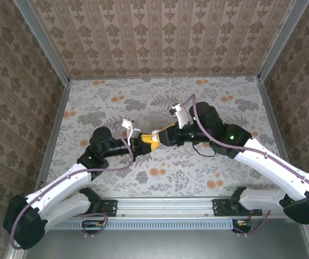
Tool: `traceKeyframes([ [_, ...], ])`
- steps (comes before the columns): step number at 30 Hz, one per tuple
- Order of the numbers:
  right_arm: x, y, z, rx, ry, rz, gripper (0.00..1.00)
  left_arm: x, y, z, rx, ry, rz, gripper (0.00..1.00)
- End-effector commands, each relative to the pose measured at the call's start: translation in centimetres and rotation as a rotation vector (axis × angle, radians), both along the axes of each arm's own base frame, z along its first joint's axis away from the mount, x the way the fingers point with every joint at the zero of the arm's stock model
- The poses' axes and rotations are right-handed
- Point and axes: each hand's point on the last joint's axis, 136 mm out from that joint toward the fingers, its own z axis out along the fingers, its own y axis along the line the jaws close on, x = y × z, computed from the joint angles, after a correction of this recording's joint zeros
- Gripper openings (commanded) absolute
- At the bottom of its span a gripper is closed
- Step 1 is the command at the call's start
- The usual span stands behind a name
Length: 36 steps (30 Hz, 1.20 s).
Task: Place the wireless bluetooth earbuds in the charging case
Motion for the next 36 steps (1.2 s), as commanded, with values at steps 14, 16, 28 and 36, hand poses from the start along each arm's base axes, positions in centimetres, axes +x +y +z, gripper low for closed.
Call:
traceKeyframes([
  [14,-0.3,1.3,-1.5,-0.136,0.046,0.011,0.43,-0.3,0.0,1.7,-0.008,-0.06,0.0,0.0],
  [16,-0.2,1.4,-1.4,-0.138,0.043,0.012,0.43,-0.4,0.1,1.6,-0.008,-0.061,0.001,0.0],
  [28,-0.3,1.7,-3.3,-0.234,0.075,0.029,0.39,-0.4,0.1,1.6,-0.003,-0.064,0.002,0.0],
  [36,-0.2,2.2,-3.6,-0.264,0.08,0.057,0.32,-0.5,0.2,1.5,0.007,-0.063,0.002,0.0],
])
